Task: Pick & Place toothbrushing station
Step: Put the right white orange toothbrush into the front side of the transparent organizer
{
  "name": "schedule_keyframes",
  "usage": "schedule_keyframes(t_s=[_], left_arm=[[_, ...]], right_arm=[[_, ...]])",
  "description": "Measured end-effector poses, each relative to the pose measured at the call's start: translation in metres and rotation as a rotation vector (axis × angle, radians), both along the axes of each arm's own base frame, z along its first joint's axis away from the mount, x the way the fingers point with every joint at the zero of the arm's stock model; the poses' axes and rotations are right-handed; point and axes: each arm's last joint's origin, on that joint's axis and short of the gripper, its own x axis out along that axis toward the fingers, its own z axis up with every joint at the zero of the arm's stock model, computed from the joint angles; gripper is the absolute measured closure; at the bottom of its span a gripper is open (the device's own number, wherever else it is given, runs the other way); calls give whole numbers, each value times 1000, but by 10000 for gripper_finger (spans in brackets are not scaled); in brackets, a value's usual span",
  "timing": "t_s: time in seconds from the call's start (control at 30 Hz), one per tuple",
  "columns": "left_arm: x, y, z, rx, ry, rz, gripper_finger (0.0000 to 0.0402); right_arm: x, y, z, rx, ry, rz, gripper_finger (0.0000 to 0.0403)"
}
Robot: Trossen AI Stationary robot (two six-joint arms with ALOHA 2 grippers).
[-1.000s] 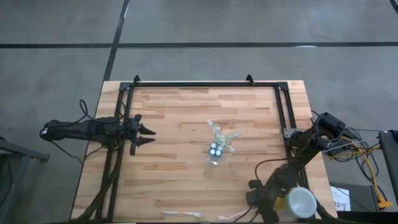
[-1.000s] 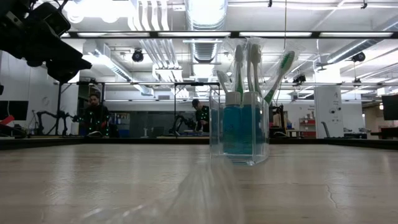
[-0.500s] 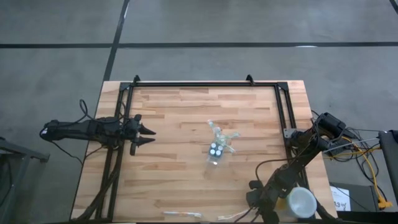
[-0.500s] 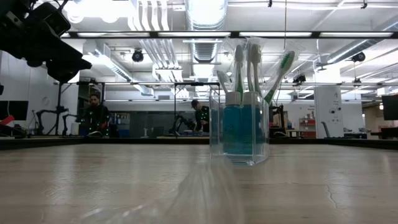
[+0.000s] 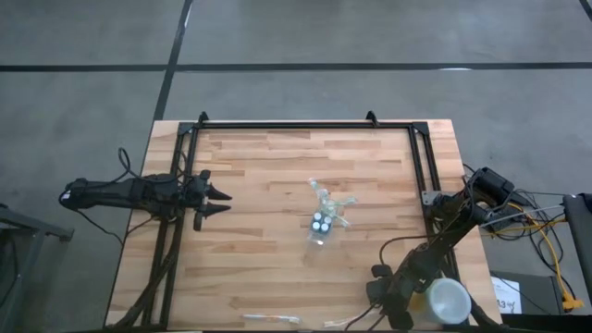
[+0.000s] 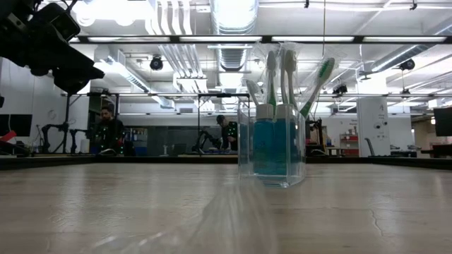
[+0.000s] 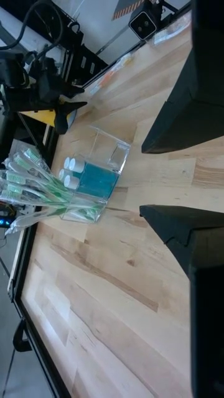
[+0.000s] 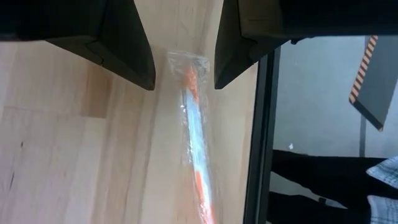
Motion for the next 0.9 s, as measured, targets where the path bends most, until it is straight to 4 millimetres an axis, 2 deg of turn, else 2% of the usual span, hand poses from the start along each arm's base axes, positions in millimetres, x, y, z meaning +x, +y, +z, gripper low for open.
schedule_keyframes(t_s=[0.3,0.53,0.9], left_arm=[[0,0,0,0,0,-1,252],[0,0,0,-1,1,-4,252],[0,0,-1,-1,7,-4,252]], right_arm=[[2,3,0,57,-48,0,241],[7,9,-17,62,-32,-9,241],[11,14,-19,67,-32,-12,241]])
